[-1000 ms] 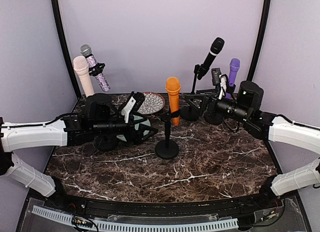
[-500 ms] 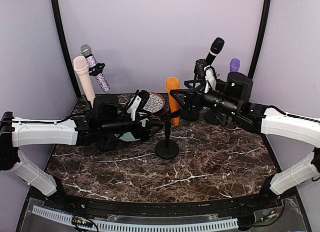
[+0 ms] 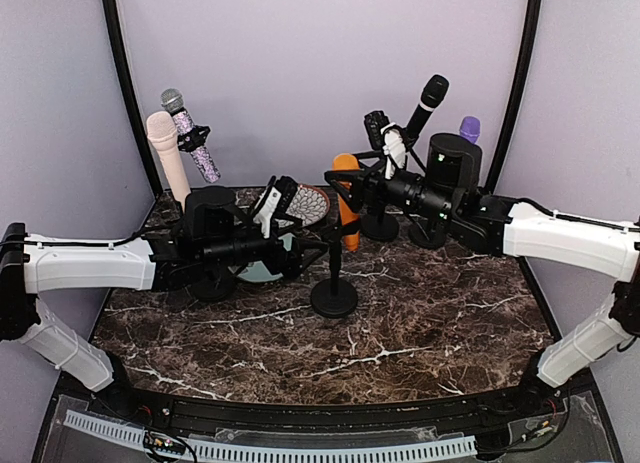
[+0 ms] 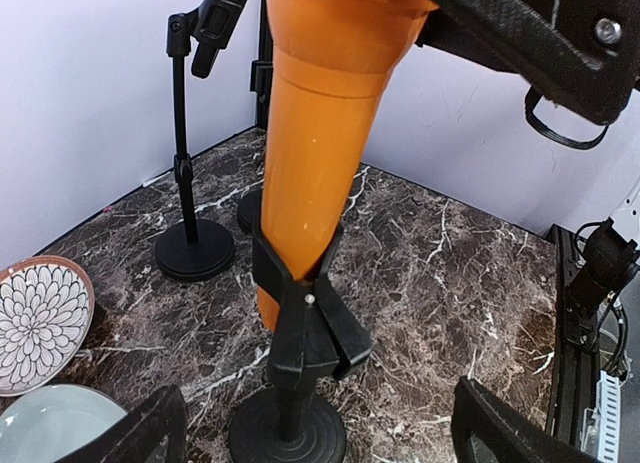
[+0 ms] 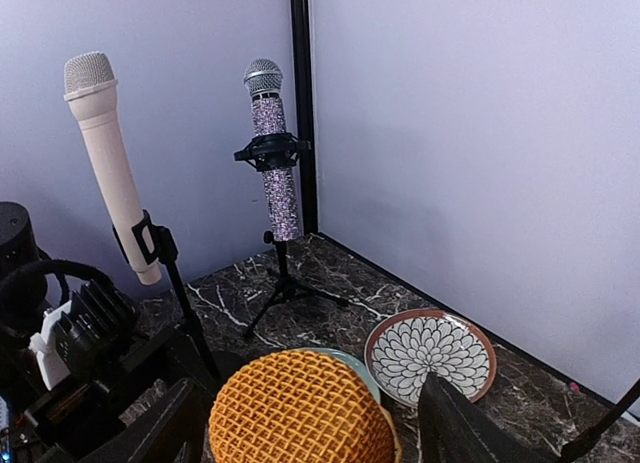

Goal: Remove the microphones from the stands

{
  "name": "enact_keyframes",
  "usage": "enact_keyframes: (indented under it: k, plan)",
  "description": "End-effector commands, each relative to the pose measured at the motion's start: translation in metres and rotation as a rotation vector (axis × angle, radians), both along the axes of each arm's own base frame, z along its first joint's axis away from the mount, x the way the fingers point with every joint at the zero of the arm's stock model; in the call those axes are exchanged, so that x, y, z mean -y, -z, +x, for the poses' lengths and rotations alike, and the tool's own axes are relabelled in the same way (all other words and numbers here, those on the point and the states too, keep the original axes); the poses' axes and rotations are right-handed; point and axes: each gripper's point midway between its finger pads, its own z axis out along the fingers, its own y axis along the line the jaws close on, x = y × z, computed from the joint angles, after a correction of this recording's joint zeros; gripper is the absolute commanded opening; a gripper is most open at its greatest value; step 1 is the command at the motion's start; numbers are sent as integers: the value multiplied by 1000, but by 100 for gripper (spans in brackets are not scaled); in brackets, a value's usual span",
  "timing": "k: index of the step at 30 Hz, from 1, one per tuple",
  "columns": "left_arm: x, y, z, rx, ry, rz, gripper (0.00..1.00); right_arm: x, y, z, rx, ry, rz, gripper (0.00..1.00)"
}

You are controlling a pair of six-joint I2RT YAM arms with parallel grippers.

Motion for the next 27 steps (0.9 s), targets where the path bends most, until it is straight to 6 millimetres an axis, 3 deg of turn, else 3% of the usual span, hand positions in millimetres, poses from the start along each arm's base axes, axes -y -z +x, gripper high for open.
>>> enact_keyframes:
  k: [1, 6, 9, 27]
  plan:
    - [2, -10, -2, 28, 13, -34, 95, -1, -16, 7, 40, 41, 19, 70]
    - [5, -6, 3, 31, 13, -24, 96, 0, -16, 9, 43, 56, 12, 51]
    - [6, -7, 5, 44, 13, -27, 98, 0, -17, 7, 50, 56, 11, 46]
    - [27, -4, 28, 128, 7, 15, 99, 0, -20, 4, 53, 47, 31, 43]
